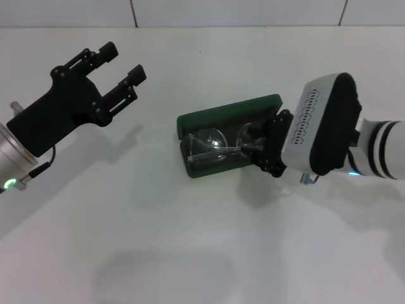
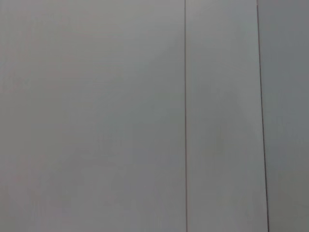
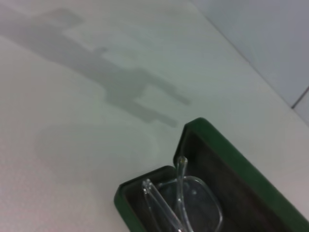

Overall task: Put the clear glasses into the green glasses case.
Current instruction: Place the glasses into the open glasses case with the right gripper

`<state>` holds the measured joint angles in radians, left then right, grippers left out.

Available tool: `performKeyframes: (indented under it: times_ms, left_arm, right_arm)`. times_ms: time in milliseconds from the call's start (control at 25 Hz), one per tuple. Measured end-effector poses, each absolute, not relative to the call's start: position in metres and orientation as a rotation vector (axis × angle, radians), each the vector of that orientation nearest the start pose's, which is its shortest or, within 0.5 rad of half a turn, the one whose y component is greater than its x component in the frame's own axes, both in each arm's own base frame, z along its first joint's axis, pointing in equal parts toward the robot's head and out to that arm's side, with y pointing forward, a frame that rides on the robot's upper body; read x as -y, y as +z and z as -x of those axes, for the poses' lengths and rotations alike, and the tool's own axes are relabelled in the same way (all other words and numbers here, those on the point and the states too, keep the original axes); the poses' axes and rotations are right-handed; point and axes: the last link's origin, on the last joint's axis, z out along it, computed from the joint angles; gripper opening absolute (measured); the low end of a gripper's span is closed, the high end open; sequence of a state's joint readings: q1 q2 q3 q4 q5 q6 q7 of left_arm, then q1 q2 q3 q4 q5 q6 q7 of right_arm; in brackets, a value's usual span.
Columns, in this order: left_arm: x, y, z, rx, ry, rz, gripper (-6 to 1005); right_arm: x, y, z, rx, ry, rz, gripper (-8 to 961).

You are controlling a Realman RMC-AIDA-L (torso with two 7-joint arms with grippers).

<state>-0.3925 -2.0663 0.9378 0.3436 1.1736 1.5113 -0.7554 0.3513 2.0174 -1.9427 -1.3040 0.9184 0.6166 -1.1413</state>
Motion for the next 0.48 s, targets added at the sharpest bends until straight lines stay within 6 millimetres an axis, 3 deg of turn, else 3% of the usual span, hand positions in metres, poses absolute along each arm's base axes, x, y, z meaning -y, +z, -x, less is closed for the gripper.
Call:
performKeyframes:
  times_ms: [480]
  left_arm:
    - [-0.3078,0.0016,0.2792,0.326,-1.084,2.164,663]
  right_arm:
    - [-0.3434,-0.0846,-0.1742,0.004,-0.033,2.576,310]
